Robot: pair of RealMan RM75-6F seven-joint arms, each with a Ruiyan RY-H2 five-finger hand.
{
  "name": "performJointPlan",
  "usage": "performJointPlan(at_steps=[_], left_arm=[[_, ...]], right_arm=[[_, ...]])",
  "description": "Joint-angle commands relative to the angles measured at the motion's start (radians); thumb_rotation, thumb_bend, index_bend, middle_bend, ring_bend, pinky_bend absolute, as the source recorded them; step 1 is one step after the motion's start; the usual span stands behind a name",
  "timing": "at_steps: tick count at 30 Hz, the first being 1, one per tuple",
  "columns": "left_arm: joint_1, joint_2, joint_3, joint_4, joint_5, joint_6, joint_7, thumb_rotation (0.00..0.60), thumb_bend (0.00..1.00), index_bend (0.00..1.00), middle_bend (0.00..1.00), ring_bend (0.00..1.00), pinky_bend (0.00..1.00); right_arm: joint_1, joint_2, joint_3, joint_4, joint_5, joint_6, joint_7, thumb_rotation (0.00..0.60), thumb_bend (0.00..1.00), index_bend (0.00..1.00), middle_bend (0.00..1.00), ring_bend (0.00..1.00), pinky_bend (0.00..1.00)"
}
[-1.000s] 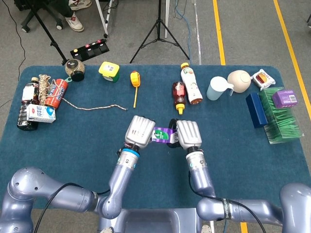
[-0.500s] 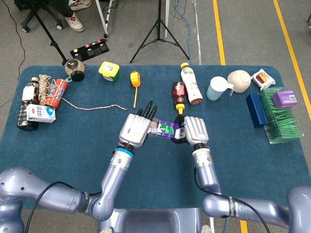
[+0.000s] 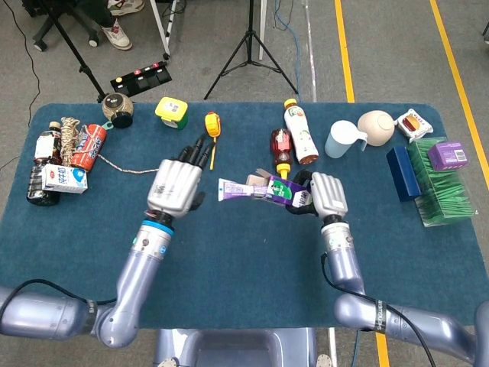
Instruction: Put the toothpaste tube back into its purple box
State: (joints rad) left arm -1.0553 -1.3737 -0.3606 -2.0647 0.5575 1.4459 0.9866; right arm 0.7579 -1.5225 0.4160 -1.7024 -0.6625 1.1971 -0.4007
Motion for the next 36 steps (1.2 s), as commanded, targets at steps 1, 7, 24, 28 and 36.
performJointPlan(at_steps=[1, 7, 24, 28, 36], left_arm=[[0.102, 0.181, -0.007, -0.063, 0.03, -0.074, -0.123, 0.6, 0.28, 0.0, 0.0, 0.13, 0.46], [0.245, 0.37, 0.025, 0.023, 0.113, -0.221, -0.379, 0.6, 0.27, 0.0, 0.0, 0.13, 0.46], [0.324, 0.463, 0.047, 0.128, 0.248, -0.346, -0.624, 0.6, 0.28, 0.0, 0.0, 0.13, 0.46], [0.325, 0.474, 0.045, 0.123, 0.248, -0.35, -0.639, 0.6, 0.28, 0.0, 0.0, 0.13, 0.46], [0.326, 0.481, 0.047, 0.121, 0.244, -0.351, -0.646, 0.6, 0.28, 0.0, 0.0, 0.13, 0.46]], right_arm=[[-0.028, 0.043, 0.028, 0.012, -0.012, -0.066, 0.1, 0.6, 0.37, 0.56, 0.7, 0.66, 0.78], [-0.076, 0.105, 0.069, 0.02, -0.132, -0.203, 0.359, 0.6, 0.37, 0.56, 0.7, 0.63, 0.76], [-0.108, 0.061, 0.055, 0.079, -0.378, -0.212, 0.702, 0.6, 0.38, 0.56, 0.7, 0.62, 0.74], [-0.118, 0.079, 0.084, 0.053, -0.374, -0.228, 0.8, 0.6, 0.38, 0.56, 0.69, 0.61, 0.74], [-0.135, 0.098, 0.122, 0.045, -0.301, -0.271, 0.927, 0.6, 0.38, 0.56, 0.69, 0.61, 0.74]])
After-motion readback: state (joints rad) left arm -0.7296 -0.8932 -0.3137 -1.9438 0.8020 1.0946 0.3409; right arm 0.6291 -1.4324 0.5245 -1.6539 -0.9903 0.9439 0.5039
